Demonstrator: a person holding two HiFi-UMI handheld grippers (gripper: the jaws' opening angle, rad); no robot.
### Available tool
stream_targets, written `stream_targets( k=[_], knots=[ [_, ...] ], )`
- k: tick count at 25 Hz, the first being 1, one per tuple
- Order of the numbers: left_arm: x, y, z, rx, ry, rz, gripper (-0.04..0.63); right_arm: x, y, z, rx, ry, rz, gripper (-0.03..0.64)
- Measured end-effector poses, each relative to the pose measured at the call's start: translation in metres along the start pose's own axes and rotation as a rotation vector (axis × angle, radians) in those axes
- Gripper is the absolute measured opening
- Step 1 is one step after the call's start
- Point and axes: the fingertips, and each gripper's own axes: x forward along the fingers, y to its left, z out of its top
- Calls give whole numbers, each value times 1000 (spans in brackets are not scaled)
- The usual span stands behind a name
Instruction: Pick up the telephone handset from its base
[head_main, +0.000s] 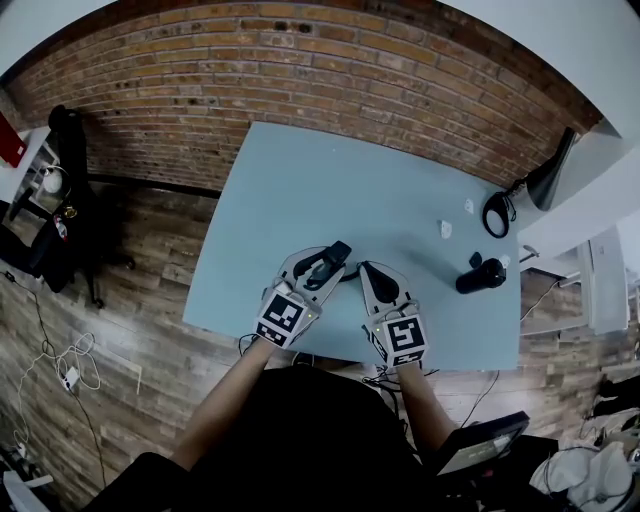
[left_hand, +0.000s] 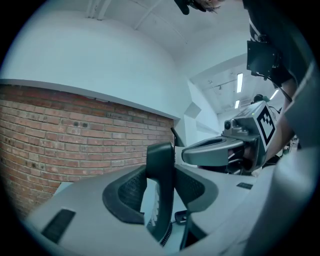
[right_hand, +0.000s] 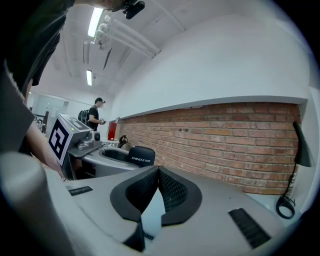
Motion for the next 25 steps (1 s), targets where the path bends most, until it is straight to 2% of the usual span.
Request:
stream_targets(
  k=[5,12,19,25],
  knots=[
    [0,-5,-20,3,11,-2,183,1,1,-21,29,22,4,14],
    [7,-18,-42,-9,46,-53,183,1,2,-48,75,53,0,14],
    [5,-7,-53,-68,61,-23,183,1,1,-58,84,73,4,12],
    [4,-2,-52,-74,64,-15,183,5,9,-62,45,98,23,11]
  ],
)
